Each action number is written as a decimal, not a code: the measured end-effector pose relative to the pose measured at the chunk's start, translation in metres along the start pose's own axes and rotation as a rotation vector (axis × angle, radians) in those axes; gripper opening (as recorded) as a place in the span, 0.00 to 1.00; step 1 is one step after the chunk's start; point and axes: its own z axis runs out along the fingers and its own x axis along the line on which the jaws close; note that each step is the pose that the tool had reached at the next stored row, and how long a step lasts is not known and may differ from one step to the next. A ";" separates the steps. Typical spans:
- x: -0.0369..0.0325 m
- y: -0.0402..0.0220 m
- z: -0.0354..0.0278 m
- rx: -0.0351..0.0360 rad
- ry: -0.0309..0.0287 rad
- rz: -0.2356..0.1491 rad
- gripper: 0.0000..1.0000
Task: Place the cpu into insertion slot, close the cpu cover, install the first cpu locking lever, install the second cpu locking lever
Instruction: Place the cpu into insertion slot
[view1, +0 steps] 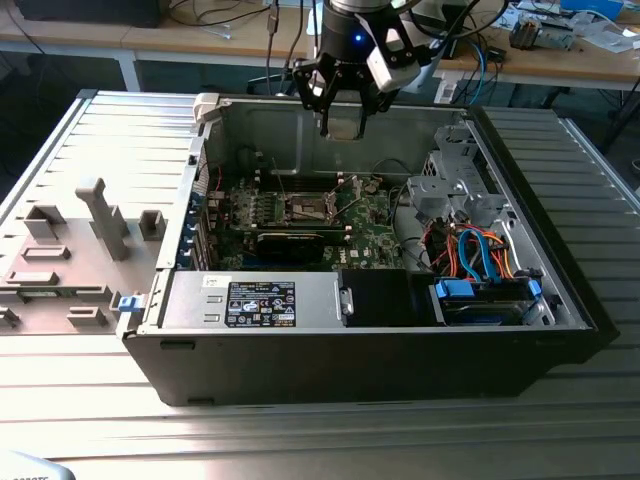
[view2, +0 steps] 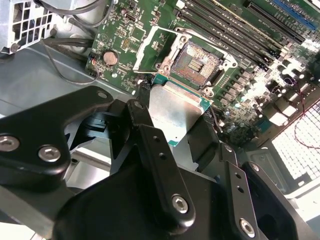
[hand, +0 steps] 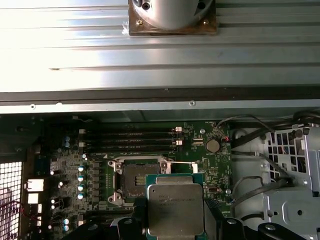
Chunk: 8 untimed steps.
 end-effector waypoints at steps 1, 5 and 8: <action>0.0000 0.0000 0.0002 0.0000 0.0000 0.000 0.54; 0.0000 -0.0001 0.0010 0.0001 0.0000 0.000 0.54; 0.0000 -0.0002 0.0018 0.0001 0.0000 0.000 0.54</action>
